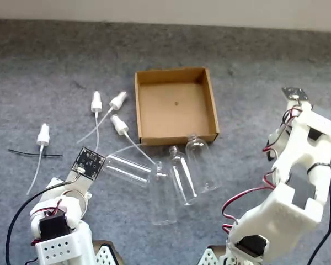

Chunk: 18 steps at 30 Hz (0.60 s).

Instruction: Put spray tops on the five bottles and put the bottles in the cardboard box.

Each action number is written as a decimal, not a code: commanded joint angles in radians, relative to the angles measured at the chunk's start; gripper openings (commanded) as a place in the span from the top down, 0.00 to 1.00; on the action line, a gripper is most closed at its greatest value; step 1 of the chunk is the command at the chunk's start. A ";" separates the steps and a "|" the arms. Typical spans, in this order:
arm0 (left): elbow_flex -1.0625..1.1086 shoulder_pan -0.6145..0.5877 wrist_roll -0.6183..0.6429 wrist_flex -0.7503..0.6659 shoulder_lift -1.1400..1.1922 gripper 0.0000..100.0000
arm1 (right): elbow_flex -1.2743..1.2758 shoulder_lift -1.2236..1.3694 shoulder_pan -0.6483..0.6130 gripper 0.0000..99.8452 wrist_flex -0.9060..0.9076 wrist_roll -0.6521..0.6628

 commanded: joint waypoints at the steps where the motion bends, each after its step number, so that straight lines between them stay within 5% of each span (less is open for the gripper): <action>1: 0.021 -0.010 -0.009 -0.002 0.015 0.91 | -0.065 0.007 -0.005 0.76 0.008 -0.009; 6: 0.021 -0.010 -0.009 -0.002 0.015 0.91 | -0.079 0.035 -0.005 0.76 0.008 -0.009; 13: 0.021 -0.007 -0.009 -0.006 0.007 0.90 | -0.079 0.031 -0.005 0.98 0.010 -0.006; 18: -0.012 -0.010 -0.006 -0.091 0.004 0.90 | -0.099 -0.045 -0.007 1.00 0.027 -0.005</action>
